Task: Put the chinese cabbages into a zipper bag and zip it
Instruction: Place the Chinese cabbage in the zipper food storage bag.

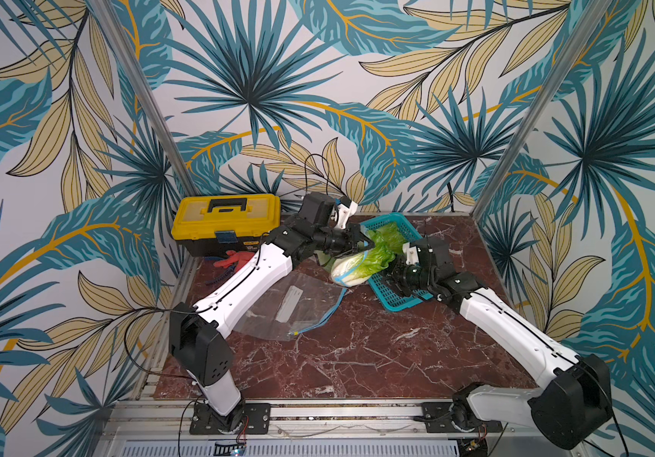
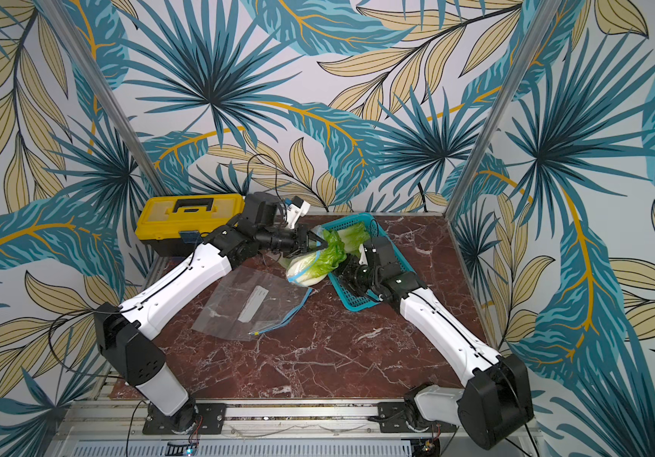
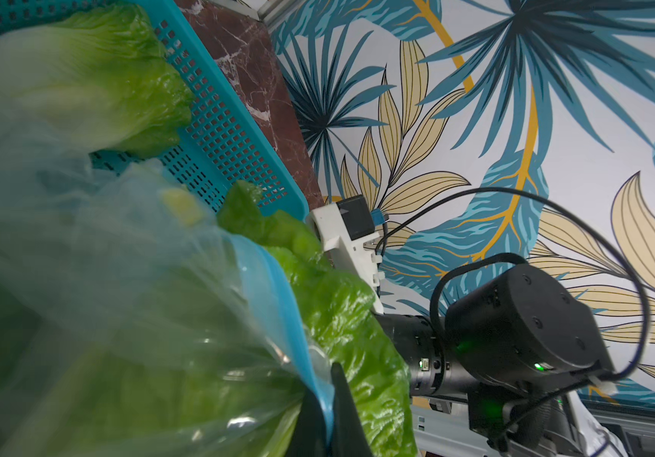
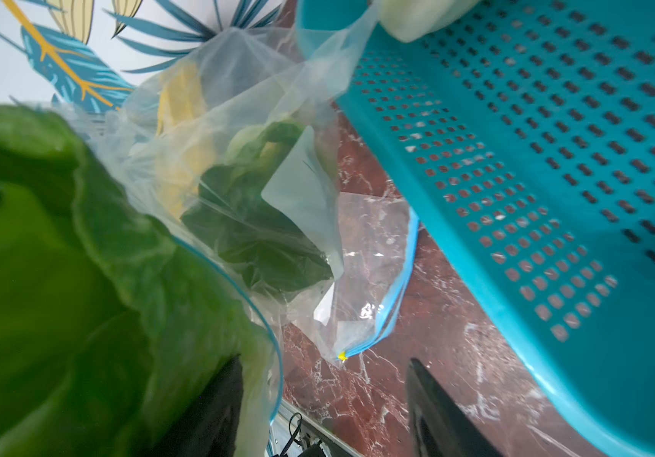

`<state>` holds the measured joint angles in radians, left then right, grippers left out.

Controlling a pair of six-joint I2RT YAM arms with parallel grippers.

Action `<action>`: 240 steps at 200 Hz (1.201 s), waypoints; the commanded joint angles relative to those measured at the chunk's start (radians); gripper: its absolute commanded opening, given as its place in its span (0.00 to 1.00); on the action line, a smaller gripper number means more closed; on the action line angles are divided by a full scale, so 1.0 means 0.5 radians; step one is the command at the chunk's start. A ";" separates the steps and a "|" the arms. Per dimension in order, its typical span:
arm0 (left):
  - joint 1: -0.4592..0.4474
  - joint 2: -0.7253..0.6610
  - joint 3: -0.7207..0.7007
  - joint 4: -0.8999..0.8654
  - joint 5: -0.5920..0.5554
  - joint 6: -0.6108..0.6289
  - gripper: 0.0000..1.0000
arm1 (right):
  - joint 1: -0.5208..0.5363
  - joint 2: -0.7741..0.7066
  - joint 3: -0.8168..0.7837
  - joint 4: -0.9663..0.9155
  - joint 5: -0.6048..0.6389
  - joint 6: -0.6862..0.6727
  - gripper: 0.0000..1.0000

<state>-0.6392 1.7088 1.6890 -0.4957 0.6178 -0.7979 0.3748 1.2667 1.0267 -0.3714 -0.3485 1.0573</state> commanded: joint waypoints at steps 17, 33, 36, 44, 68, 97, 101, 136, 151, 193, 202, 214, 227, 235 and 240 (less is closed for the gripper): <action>-0.148 0.172 -0.086 0.133 -0.086 -0.073 0.17 | -0.156 0.006 -0.121 -0.096 -0.050 -0.038 0.63; -0.108 0.205 -0.083 0.111 -0.076 -0.036 0.25 | -0.163 0.086 -0.153 0.021 -0.060 0.043 0.63; -0.098 0.209 -0.080 0.104 -0.070 -0.028 0.27 | -0.166 0.096 -0.163 0.050 -0.056 0.067 0.63; -0.070 0.227 -0.072 0.062 -0.044 0.006 0.30 | -0.175 0.119 -0.194 0.120 -0.041 0.121 0.62; -0.010 0.232 -0.025 -0.157 -0.021 0.164 0.41 | -0.191 0.203 -0.239 0.287 -0.048 0.262 0.60; 0.058 0.144 -0.030 -0.382 -0.051 0.340 0.60 | -0.188 0.300 -0.213 0.400 -0.098 0.340 0.59; 0.067 0.129 -0.033 -0.406 -0.058 0.363 0.62 | -0.188 0.304 -0.213 0.406 -0.098 0.356 0.59; 0.070 -0.002 -0.209 -0.449 -0.120 0.416 0.64 | -0.163 0.332 -0.177 0.423 -0.088 0.400 0.58; 0.070 -0.027 -0.277 -0.450 -0.182 0.438 0.60 | -0.129 0.356 -0.140 0.423 -0.072 0.399 0.58; 0.099 0.032 -0.246 -0.450 -0.282 0.495 0.35 | -0.090 0.326 -0.105 0.325 0.021 0.097 0.58; 0.111 0.050 -0.240 -0.450 -0.302 0.508 0.25 | -0.090 0.300 -0.105 0.239 0.005 -0.034 0.59; 0.116 0.069 -0.241 -0.449 -0.326 0.527 0.14 | -0.090 0.252 -0.096 0.164 -0.031 -0.203 0.59; 0.123 0.087 -0.250 -0.450 -0.345 0.543 0.10 | -0.090 0.151 -0.096 -0.002 0.043 -0.397 0.59; 0.131 0.091 -0.258 -0.452 -0.346 0.549 0.09 | -0.091 0.085 -0.101 -0.103 0.103 -0.540 0.59; 0.135 0.092 -0.263 -0.452 -0.343 0.552 0.08 | -0.090 0.054 -0.105 -0.167 0.127 -0.618 0.60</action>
<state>-0.5835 1.7393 1.5566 -0.7269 0.4690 -0.5529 0.3256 1.3888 0.9661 -0.2943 -0.3443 0.9871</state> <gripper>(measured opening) 0.095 0.593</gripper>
